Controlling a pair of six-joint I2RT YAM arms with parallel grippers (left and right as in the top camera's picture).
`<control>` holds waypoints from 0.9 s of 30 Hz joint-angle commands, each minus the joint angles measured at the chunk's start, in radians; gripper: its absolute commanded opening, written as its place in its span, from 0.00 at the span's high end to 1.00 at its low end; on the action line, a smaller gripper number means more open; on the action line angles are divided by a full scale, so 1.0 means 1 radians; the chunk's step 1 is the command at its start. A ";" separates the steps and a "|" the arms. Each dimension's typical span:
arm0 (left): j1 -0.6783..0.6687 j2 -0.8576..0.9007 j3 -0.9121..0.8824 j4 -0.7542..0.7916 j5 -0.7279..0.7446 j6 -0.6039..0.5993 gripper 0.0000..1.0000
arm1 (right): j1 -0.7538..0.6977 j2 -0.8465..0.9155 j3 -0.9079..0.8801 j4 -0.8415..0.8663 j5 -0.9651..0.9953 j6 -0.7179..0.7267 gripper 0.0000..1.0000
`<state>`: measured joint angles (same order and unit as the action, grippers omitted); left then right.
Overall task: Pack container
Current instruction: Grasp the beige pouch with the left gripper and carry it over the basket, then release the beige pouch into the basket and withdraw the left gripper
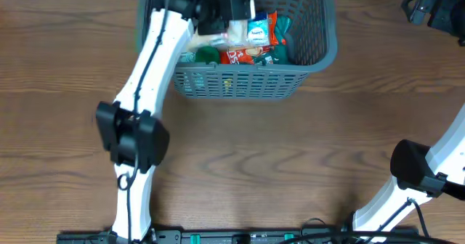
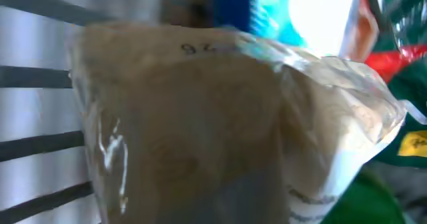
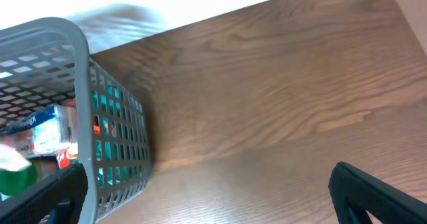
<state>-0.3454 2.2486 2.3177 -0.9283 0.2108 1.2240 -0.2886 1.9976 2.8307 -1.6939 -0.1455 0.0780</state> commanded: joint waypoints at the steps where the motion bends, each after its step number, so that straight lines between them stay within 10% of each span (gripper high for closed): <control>1: -0.011 0.011 0.010 -0.013 0.014 -0.017 0.84 | 0.008 -0.007 0.003 -0.004 -0.001 -0.011 0.01; 5: -0.011 0.012 0.010 -0.013 0.014 -0.032 0.59 | 0.008 -0.007 0.003 -0.004 -0.001 -0.011 0.01; 6: -0.011 0.008 0.010 -0.017 0.014 -0.033 0.20 | 0.008 -0.007 0.003 -0.004 -0.001 -0.012 0.01; 7: -0.011 0.000 0.010 -0.025 0.014 -0.035 0.02 | 0.008 -0.007 0.003 -0.004 -0.001 -0.012 0.01; 27: 0.299 -0.545 0.012 -0.420 -0.260 -0.881 0.02 | 0.077 -0.004 0.003 0.110 0.003 -0.101 0.01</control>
<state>-0.1257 1.7161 2.3260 -1.3132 0.0051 0.4938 -0.2584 1.9976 2.8307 -1.6169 -0.1413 0.0193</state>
